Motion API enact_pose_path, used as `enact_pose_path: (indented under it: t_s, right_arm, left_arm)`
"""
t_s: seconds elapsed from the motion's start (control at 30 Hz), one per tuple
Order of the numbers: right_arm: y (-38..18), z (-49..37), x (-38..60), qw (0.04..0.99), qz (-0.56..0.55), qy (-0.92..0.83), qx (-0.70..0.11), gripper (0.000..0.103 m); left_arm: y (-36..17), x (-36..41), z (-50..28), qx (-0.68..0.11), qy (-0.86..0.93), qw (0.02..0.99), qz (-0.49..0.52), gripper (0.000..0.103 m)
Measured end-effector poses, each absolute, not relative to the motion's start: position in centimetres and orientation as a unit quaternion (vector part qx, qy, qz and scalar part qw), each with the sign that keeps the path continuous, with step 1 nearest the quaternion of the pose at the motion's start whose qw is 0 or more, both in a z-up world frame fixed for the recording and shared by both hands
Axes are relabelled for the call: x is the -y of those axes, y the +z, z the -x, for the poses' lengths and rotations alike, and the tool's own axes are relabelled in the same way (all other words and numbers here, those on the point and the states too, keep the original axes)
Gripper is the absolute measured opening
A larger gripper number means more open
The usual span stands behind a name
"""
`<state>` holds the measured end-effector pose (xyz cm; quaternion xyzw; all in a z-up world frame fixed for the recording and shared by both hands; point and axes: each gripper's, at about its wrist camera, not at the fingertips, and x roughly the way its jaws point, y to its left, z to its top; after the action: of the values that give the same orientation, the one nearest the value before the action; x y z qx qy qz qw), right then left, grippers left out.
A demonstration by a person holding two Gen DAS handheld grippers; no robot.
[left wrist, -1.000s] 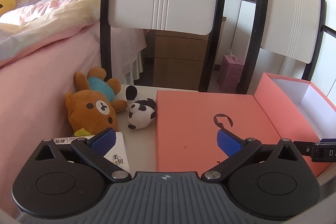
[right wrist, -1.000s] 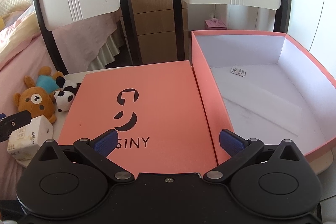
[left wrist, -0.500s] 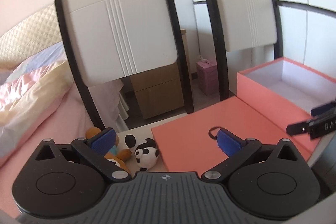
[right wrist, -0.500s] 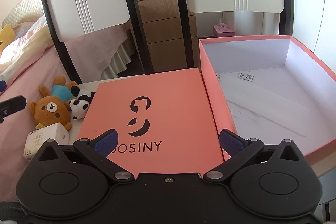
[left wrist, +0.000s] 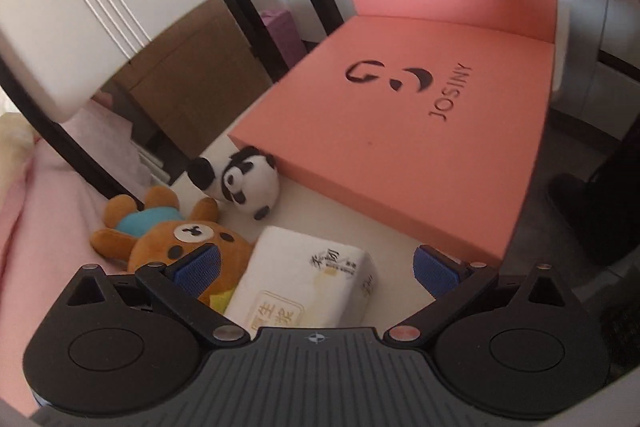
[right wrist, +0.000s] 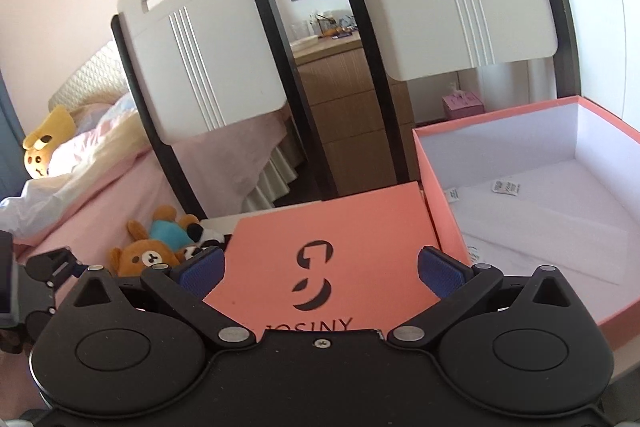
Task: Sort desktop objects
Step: 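Move the left tool down over the white tissue pack and close on it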
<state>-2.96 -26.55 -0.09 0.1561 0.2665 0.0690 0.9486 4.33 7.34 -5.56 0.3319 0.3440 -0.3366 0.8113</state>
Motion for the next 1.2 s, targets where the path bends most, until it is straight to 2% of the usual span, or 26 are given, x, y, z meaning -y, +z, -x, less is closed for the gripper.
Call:
enact_pose_path:
  t_s: [0.27, 0.53, 0.83, 1.2]
  right_arm:
    - [-1.6, 2.0, 26.9, 0.941, -0.178, 0.058, -0.280, 0.103]
    - [-1.4, 1.8, 26.3, 0.950, -0.107, 0.028, -0.291, 0.103]
    - [-1.2, 3.3, 28.8, 0.951, -0.091, -0.023, -0.293, 0.103]
    - [-2.7, 5.1, 29.3, 0.946, -0.060, -0.006, -0.317, 0.103]
  left_arm:
    - [-8.3, -8.4, -7.1, -0.393, -0.361, 0.766, -0.359, 0.103]
    - [-9.2, -8.0, -8.5, -0.419, -0.385, 0.731, -0.377, 0.103]
    - [-10.2, -6.9, -8.9, -0.420, -0.388, 0.705, -0.419, 0.103]
    - [-10.1, -5.6, -7.5, -0.408, -0.402, 0.670, -0.473, 0.103]
